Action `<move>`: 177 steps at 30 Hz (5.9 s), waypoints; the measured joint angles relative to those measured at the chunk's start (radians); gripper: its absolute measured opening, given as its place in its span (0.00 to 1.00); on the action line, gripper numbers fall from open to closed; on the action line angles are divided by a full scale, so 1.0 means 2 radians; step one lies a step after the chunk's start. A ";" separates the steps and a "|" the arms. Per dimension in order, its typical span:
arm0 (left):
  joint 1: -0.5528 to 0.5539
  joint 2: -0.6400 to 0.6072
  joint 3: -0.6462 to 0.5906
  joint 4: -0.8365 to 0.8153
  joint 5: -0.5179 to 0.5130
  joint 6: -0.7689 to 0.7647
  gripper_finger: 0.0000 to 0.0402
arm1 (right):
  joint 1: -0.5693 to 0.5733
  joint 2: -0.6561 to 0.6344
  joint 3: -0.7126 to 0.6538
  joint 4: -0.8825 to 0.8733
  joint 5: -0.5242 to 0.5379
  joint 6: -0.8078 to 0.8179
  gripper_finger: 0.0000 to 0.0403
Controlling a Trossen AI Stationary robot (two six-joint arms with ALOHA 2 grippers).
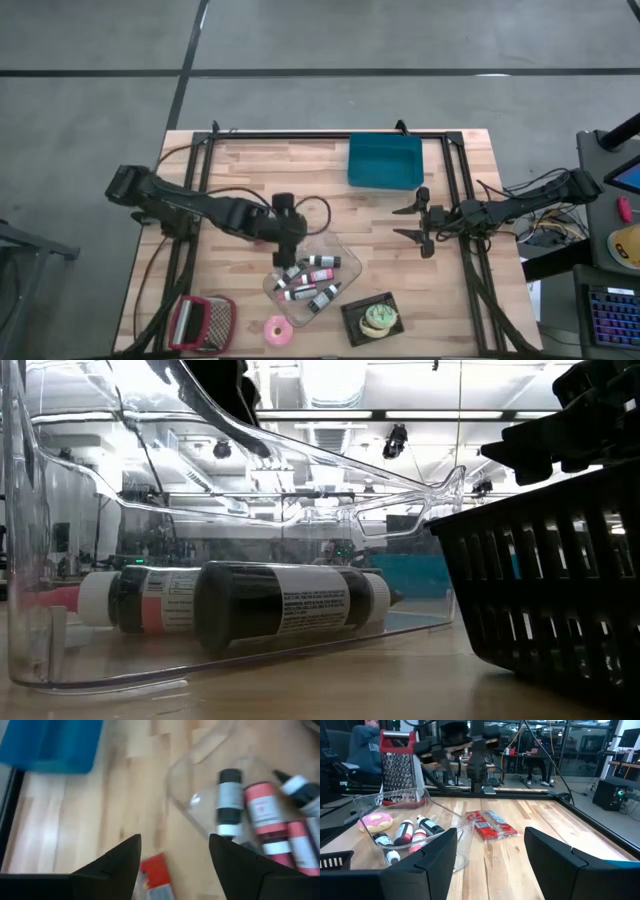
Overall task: Pick & Place Food Item
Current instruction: Put the popcorn bag into the blue bin
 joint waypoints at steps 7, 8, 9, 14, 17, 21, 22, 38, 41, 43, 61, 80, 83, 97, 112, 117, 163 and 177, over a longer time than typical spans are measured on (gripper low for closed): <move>0.072 -0.044 -0.056 -0.005 0.047 -0.027 0.58 | 0.000 0.000 0.000 0.000 0.000 0.000 0.56; 0.088 -0.052 -0.068 -0.005 0.064 -0.032 0.58 | 0.000 0.000 0.000 0.000 -0.001 0.000 0.56; 0.104 -0.059 -0.078 -0.006 0.082 -0.036 0.58 | 0.000 0.000 0.000 0.000 -0.001 0.000 0.56; 0.198 -0.100 -0.124 -0.005 0.192 -0.043 0.58 | 0.000 0.000 0.000 0.000 -0.002 0.000 0.56; 0.259 -0.122 -0.152 -0.004 0.265 -0.052 0.58 | 0.000 0.000 0.000 0.000 -0.005 0.000 0.56; 0.337 -0.137 -0.185 0.003 0.358 -0.077 0.58 | 0.000 0.000 0.000 0.000 -0.005 0.000 0.56; 0.354 -0.138 -0.192 0.007 0.378 -0.083 0.58 | 0.000 0.000 0.000 0.000 -0.005 0.000 0.56; 0.434 -0.032 -0.223 0.007 0.443 -0.104 0.58 | 0.000 0.000 0.000 0.000 -0.005 -0.002 0.56; 0.433 0.001 -0.220 0.005 0.442 -0.103 0.58 | 0.000 0.000 0.000 0.000 -0.005 -0.004 0.56; 0.433 0.022 -0.219 0.005 0.443 -0.098 0.58 | 0.000 0.000 0.000 0.000 -0.005 -0.005 0.56; 0.416 0.083 -0.211 0.004 0.529 -0.028 0.58 | 0.000 0.000 0.000 -0.001 -0.005 -0.013 0.56; 0.401 0.083 -0.189 -0.007 0.505 -0.016 0.58 | 0.000 0.000 0.000 0.000 -0.004 -0.018 0.56; 0.395 0.083 -0.190 0.000 0.507 -0.017 0.58 | 0.000 0.000 0.000 0.001 -0.002 -0.019 0.56; 0.366 0.105 -0.189 0.000 0.488 -0.012 0.58 | 0.000 0.000 0.000 0.003 0.000 -0.022 0.56; 0.342 0.146 -0.161 0.009 0.536 0.005 0.42 | 0.000 0.000 0.000 0.003 0.004 -0.026 0.56; 0.336 0.147 -0.160 0.036 0.528 0.004 0.18 | 0.000 -0.001 0.000 0.003 0.013 -0.029 0.56; 0.355 0.100 0.019 -0.133 0.359 0.068 0.00 | 0.000 -0.001 0.000 0.002 0.014 -0.027 0.56; 0.346 0.099 0.095 -0.158 0.336 0.081 0.00 | 0.000 0.000 0.000 0.001 0.014 -0.027 0.56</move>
